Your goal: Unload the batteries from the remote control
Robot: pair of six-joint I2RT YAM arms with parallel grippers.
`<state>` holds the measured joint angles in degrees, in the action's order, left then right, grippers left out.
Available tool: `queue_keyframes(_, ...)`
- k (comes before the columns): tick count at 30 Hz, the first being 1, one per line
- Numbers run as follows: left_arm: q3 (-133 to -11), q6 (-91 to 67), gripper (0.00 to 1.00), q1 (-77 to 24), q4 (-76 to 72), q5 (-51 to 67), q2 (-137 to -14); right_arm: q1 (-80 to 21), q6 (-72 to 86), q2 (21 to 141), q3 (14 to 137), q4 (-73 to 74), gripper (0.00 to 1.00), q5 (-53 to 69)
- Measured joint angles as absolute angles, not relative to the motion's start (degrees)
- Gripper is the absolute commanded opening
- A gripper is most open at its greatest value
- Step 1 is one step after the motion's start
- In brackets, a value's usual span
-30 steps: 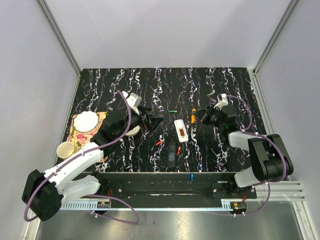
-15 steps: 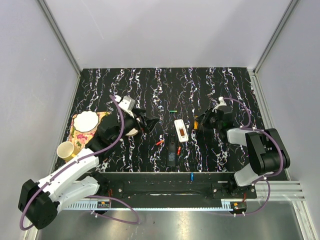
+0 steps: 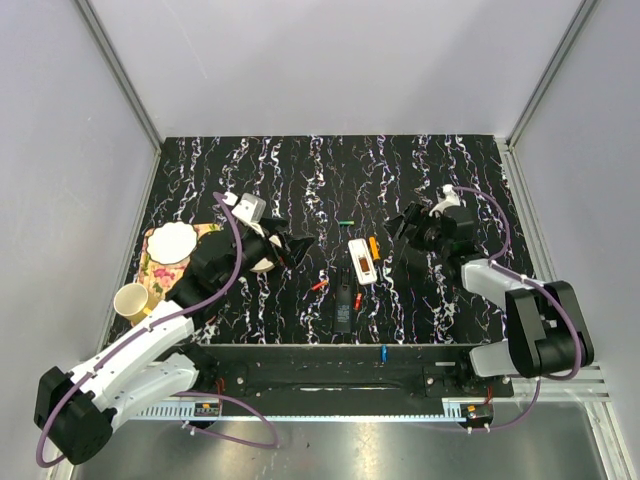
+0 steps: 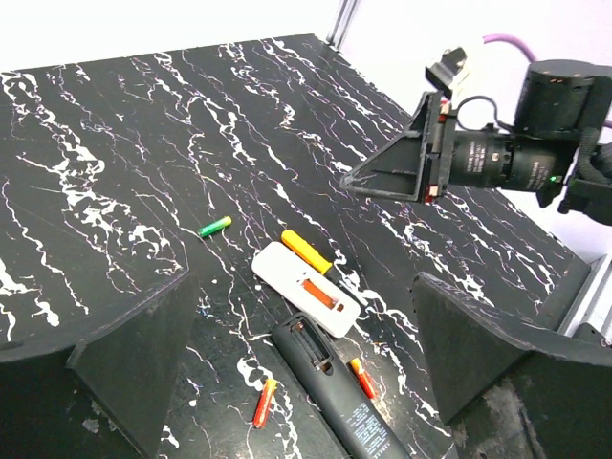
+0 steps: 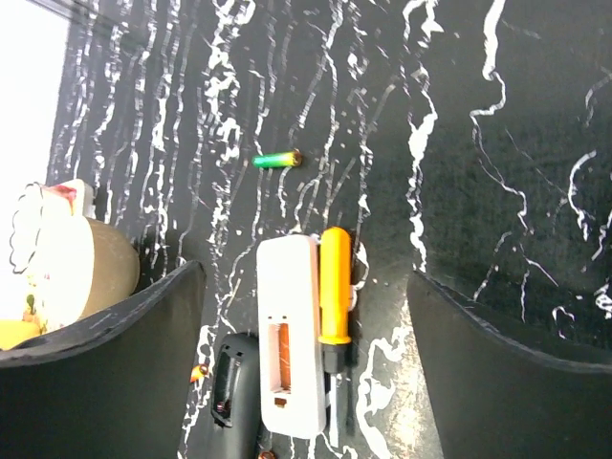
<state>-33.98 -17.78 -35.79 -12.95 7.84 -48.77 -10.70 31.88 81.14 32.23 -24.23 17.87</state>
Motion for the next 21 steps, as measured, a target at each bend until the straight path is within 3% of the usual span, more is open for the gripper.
queue_keyframes(3, -33.98, -17.78, 0.99, -35.79, -12.91, 7.44, -48.75, -10.7, 31.31, 78.76, 32.23, -24.34, 0.99, 18.72)
queue_keyframes(11, -34.09, -17.06, 0.99, -35.79, -9.37, 3.03, -48.75, -10.7, 30.57, 75.5, 32.21, -22.55, 1.0, 19.55)
queue_keyframes(21, -35.48, -16.45, 0.99, -35.79, 1.21, -11.94, -48.82, -10.7, 26.13, 58.59, 29.74, -16.32, 1.0, 11.88)
